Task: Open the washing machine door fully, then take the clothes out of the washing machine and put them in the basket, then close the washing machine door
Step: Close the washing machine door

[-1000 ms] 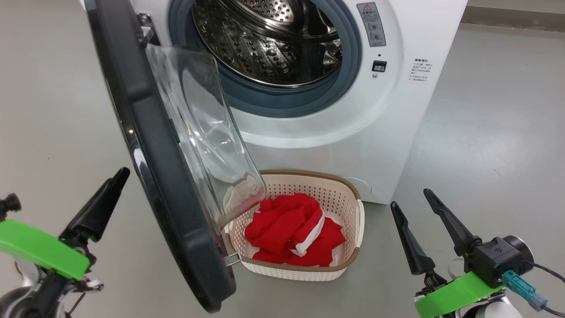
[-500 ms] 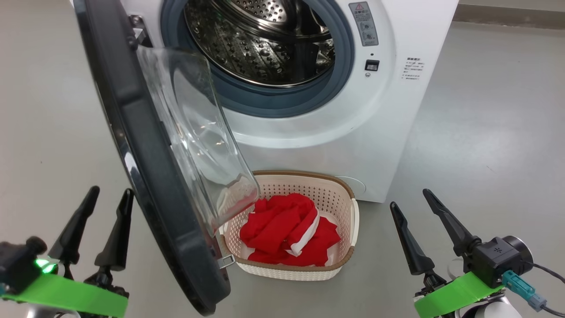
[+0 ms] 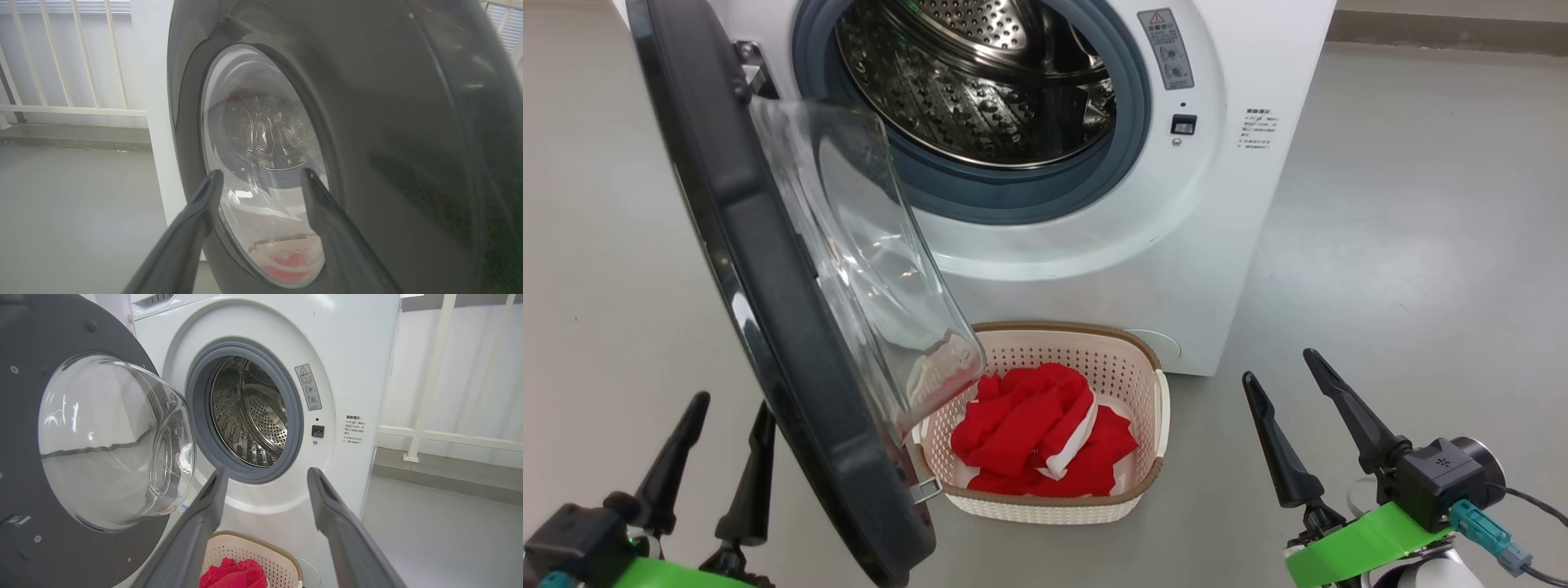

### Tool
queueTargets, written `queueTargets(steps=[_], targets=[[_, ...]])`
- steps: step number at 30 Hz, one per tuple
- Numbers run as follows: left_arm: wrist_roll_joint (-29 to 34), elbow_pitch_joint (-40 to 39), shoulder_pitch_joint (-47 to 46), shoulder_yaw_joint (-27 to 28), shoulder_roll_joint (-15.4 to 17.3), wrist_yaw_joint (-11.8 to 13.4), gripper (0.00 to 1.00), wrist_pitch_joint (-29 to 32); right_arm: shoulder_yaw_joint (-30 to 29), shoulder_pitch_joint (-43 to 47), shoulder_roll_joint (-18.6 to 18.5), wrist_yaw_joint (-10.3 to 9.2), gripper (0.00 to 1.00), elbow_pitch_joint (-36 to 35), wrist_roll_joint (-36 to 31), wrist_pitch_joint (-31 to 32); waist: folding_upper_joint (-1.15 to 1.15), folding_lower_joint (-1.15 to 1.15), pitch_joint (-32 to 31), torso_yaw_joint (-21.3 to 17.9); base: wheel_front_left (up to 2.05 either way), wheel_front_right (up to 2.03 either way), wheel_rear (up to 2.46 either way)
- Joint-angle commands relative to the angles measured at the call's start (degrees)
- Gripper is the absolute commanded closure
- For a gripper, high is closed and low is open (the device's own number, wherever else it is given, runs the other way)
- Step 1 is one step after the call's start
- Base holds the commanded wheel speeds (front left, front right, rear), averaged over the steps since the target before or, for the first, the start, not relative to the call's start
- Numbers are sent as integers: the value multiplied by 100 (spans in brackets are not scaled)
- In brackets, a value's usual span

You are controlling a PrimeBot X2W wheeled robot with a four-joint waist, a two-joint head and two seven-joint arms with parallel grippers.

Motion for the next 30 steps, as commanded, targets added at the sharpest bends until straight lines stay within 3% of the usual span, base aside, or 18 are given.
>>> queueTargets(steps=[1, 19, 30], targets=[[131, -127, -58, 274, 107, 25, 0, -64, 90, -35, -15, 20, 0, -143, 28, -37, 0, 0, -25, -17, 0, 0, 0], [520, -245, 297, 666, -499, -66, 0, -69, 15, 37, 16, 20, 0, -177, -6, -37, 0, 0, -77, -10, 0, 0, 0], [604, -221, 333, 699, -652, -102, 0, -70, 44, 9, -7, 20, 0, -165, 7, -37, 0, 0, -53, -20, 0, 0, 0]])
